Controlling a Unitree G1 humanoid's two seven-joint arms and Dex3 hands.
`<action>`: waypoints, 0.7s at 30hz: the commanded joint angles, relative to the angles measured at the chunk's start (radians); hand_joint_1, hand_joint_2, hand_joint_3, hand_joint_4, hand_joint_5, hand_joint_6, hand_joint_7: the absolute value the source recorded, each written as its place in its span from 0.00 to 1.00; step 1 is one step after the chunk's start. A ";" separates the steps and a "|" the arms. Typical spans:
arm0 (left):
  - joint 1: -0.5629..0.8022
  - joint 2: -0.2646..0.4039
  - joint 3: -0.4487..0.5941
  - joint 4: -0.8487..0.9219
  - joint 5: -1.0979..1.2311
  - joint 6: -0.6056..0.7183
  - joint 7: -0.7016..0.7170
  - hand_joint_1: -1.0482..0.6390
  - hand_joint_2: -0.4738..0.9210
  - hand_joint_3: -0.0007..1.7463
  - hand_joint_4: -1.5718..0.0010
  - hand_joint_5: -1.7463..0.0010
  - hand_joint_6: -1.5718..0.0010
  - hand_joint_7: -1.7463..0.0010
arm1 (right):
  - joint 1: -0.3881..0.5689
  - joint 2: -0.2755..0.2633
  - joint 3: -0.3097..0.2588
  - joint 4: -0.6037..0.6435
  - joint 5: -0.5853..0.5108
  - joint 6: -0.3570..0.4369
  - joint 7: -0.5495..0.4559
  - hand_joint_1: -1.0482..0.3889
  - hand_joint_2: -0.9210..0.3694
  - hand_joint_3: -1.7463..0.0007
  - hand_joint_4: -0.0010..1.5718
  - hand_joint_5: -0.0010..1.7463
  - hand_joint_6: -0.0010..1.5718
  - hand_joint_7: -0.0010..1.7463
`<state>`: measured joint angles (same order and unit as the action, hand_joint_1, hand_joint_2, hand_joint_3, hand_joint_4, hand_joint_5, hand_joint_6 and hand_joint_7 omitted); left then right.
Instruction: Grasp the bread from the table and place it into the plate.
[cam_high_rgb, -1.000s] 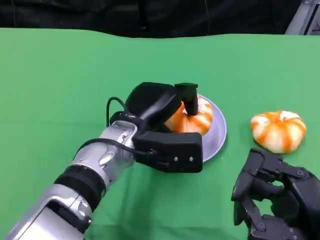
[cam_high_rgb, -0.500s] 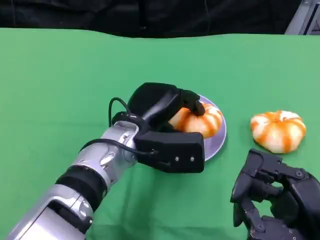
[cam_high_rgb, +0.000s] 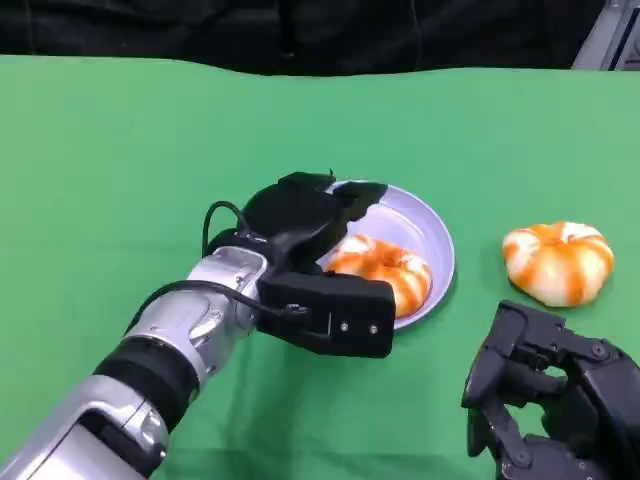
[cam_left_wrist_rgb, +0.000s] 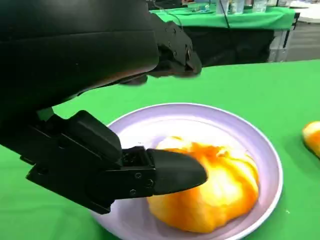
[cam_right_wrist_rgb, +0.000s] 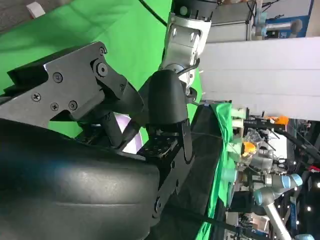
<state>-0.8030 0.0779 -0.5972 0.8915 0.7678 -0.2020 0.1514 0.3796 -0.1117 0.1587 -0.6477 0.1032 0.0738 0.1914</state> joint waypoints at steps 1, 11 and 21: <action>0.009 0.015 -0.005 -0.023 0.002 0.010 -0.016 0.01 1.00 0.51 1.00 1.00 0.99 1.00 | 0.002 -0.009 -0.008 -0.013 0.003 -0.004 0.000 0.69 0.21 0.37 0.49 1.00 0.43 0.88; 0.020 0.020 0.004 -0.043 -0.011 0.040 -0.042 0.00 1.00 0.52 1.00 1.00 1.00 1.00 | 0.003 -0.011 -0.013 -0.011 0.008 0.000 0.001 0.68 0.21 0.37 0.49 1.00 0.42 0.89; 0.038 0.033 0.013 -0.084 -0.022 0.054 -0.070 0.00 1.00 0.51 1.00 1.00 1.00 1.00 | 0.002 -0.008 -0.011 -0.009 0.004 -0.010 0.000 0.68 0.21 0.38 0.49 1.00 0.43 0.89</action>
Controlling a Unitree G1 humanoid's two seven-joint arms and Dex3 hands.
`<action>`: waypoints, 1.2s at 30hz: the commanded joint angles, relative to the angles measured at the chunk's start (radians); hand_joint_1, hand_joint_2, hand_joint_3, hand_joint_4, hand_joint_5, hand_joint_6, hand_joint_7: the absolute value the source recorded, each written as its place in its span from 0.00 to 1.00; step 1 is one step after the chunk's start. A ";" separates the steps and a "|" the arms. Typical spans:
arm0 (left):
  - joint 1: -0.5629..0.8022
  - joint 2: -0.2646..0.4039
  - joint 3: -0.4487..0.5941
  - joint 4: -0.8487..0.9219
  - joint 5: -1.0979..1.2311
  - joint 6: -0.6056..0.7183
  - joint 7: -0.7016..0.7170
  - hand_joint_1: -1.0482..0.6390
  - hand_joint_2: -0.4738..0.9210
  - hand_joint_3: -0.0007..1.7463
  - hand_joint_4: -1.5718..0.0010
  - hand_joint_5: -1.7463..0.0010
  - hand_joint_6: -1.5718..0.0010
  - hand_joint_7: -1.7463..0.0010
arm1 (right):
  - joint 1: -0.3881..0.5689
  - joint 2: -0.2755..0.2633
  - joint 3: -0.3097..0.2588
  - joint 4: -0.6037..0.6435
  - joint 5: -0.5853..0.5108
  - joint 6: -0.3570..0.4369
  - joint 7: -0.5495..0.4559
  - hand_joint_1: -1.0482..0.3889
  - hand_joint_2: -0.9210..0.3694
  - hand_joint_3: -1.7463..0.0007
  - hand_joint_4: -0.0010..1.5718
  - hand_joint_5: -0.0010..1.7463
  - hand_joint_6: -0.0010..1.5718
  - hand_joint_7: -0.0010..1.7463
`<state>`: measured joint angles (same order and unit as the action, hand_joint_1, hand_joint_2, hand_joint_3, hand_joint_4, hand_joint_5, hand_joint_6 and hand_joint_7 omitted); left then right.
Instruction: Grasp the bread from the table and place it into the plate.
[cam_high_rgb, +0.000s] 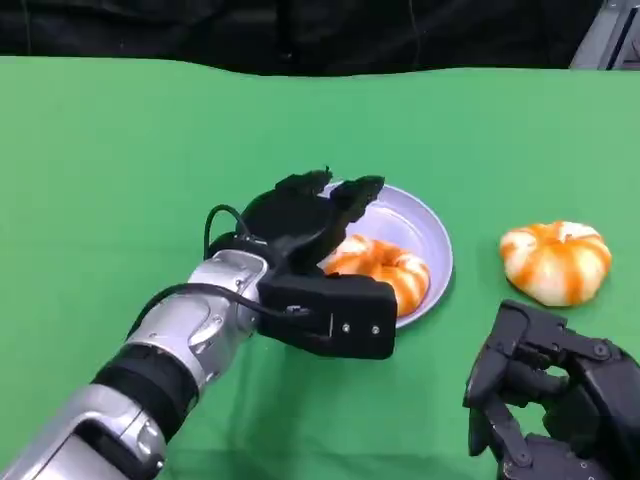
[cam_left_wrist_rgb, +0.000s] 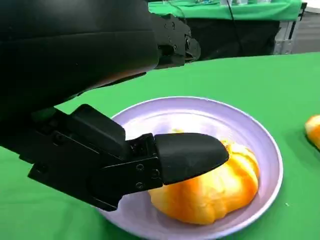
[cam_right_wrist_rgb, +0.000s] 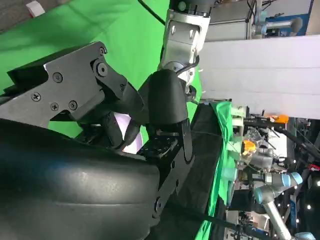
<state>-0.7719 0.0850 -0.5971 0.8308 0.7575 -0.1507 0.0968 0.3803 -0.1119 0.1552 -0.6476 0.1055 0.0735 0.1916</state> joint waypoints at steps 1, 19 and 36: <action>0.011 0.027 0.019 -0.028 -0.019 -0.001 -0.016 0.00 1.00 0.51 1.00 1.00 1.00 1.00 | 0.002 -0.008 -0.007 -0.013 0.000 -0.004 -0.002 0.68 0.21 0.38 0.49 1.00 0.43 0.89; 0.316 0.092 0.393 -0.658 -0.653 0.170 -0.471 0.60 1.00 0.23 0.56 0.91 0.53 0.94 | -0.021 -0.005 -0.033 0.019 0.016 -0.013 0.008 0.69 0.22 0.36 0.49 1.00 0.43 0.89; 0.991 0.162 0.870 -1.431 -1.386 0.621 -0.552 0.61 0.76 0.80 0.41 0.00 0.52 0.00 | -0.053 -0.017 -0.067 0.061 0.012 -0.007 0.015 0.70 0.22 0.36 0.50 1.00 0.43 0.89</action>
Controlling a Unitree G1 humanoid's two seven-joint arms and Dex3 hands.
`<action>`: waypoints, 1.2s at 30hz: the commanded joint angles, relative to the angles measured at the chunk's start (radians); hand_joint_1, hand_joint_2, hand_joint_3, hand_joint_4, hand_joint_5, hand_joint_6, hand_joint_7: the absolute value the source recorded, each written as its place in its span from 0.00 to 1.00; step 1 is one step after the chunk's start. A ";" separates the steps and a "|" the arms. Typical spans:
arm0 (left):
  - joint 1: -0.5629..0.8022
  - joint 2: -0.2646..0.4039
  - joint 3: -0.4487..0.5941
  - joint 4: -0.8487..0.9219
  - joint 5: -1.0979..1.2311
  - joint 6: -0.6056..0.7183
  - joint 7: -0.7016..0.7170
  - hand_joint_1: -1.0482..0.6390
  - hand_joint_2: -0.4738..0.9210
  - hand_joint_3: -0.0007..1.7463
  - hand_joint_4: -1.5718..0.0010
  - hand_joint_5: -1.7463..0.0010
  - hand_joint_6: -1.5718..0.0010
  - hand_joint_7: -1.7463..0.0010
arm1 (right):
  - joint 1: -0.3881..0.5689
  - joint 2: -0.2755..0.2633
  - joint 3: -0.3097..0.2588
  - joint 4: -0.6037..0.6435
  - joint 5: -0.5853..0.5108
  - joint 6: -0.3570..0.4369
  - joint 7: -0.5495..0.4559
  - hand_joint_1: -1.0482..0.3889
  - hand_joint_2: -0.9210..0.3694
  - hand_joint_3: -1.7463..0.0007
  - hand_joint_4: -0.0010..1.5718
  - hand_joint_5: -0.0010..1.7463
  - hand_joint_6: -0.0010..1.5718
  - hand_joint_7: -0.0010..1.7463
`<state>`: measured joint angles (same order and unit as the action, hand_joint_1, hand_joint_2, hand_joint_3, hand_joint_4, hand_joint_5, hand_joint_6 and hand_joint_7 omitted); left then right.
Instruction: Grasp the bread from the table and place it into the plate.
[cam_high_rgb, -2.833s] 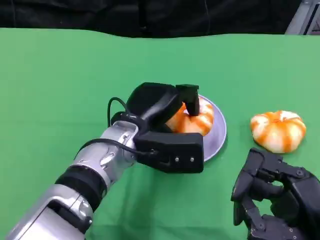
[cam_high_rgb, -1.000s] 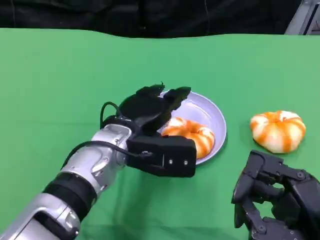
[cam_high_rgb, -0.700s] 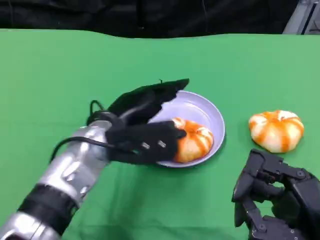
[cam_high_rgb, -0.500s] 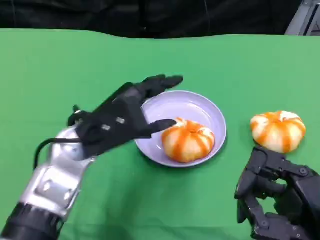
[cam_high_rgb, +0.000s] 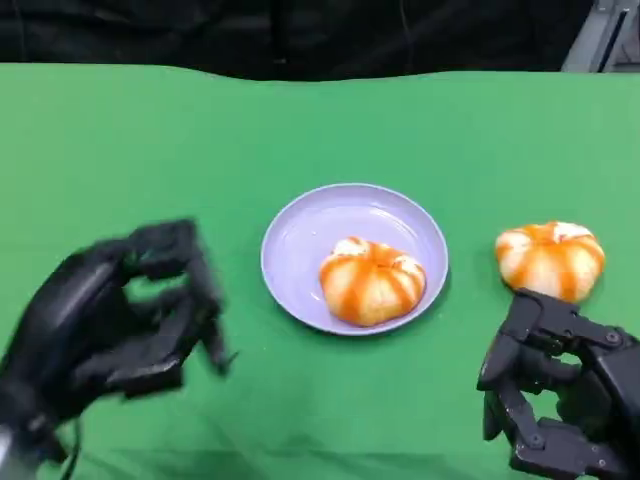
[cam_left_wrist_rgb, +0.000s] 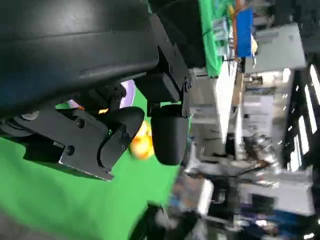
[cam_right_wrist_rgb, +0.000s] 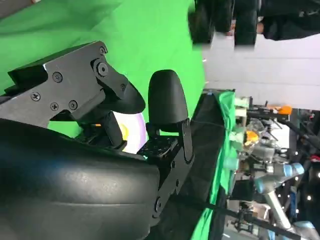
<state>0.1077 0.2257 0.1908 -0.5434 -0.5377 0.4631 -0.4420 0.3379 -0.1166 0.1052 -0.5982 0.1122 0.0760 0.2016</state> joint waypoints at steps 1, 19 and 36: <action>0.148 0.017 0.096 -0.059 -0.112 -0.003 -0.024 0.62 0.77 0.80 0.40 0.00 0.52 0.00 | -0.013 -0.014 -0.021 0.017 0.004 -0.011 0.006 0.71 0.22 0.36 0.49 1.00 0.42 0.89; 0.255 -0.002 0.126 0.046 -0.172 -0.125 -0.059 0.62 0.78 0.80 0.38 0.00 0.51 0.00 | -0.017 -0.015 -0.046 0.065 0.016 -0.052 0.032 0.73 0.22 0.37 0.51 1.00 0.43 0.89; 0.199 -0.016 0.078 0.055 -0.163 -0.096 0.030 0.71 0.84 0.82 0.36 0.00 0.50 0.00 | -0.021 -0.015 -0.051 0.077 0.041 -0.056 0.047 0.73 0.21 0.35 0.51 1.00 0.43 0.90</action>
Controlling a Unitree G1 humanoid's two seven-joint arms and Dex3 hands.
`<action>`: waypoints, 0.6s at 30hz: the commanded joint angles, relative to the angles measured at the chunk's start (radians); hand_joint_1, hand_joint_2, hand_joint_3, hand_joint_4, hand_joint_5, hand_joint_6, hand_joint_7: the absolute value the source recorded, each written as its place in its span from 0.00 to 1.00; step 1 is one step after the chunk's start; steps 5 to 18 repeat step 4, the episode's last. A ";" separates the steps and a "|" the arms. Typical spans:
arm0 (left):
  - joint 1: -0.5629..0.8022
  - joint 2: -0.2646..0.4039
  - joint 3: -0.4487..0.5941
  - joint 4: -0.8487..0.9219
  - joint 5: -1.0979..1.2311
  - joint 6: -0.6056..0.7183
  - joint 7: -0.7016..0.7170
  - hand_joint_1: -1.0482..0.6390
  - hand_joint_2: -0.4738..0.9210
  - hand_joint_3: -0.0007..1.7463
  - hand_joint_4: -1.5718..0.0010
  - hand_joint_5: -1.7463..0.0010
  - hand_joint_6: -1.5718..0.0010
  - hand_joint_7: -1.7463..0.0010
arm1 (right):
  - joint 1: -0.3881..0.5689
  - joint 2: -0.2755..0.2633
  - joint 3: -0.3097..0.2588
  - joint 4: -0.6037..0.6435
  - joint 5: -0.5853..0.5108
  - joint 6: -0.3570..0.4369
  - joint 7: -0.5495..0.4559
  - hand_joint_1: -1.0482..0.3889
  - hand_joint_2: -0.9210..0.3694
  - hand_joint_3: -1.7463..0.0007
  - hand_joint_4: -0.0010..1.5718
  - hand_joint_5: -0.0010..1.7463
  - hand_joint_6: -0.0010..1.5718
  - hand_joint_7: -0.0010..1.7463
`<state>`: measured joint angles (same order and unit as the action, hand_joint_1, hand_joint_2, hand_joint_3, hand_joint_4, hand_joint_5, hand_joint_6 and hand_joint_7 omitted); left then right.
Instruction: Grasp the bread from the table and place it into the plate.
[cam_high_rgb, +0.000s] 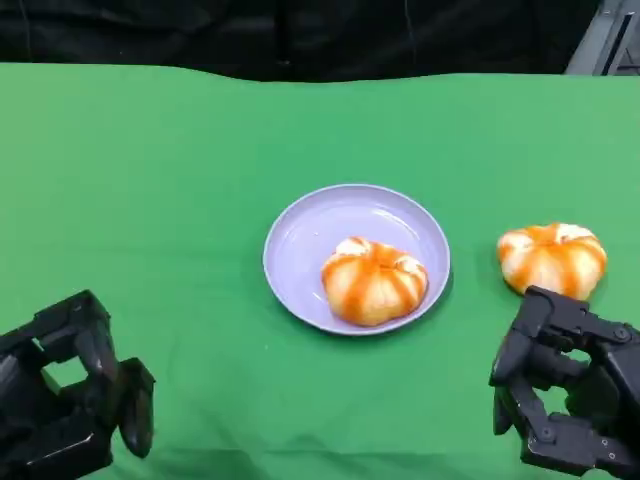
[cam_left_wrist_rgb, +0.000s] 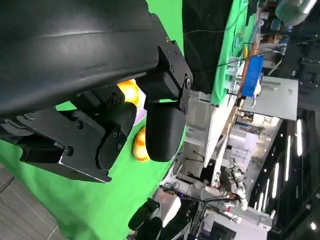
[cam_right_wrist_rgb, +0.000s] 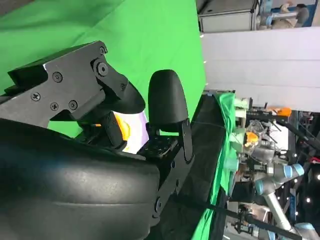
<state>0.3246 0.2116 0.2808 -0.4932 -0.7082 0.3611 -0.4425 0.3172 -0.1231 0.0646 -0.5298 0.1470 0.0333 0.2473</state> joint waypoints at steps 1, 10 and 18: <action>-0.026 -0.004 -0.017 0.010 0.012 0.006 0.040 0.71 0.84 0.82 0.36 0.00 0.50 0.00 | -0.002 -0.006 -0.009 0.011 0.000 -0.015 -0.002 0.73 0.21 0.36 0.51 1.00 0.43 0.90; -0.034 -0.006 -0.026 0.014 0.021 0.007 0.057 0.72 0.85 0.81 0.36 0.00 0.50 0.00 | -0.004 -0.006 -0.007 0.014 -0.010 -0.018 -0.004 0.73 0.22 0.36 0.51 1.00 0.43 0.90; -0.034 -0.006 -0.026 0.014 0.021 0.007 0.057 0.72 0.85 0.81 0.36 0.00 0.50 0.00 | -0.004 -0.006 -0.007 0.014 -0.010 -0.018 -0.004 0.73 0.22 0.36 0.51 1.00 0.43 0.90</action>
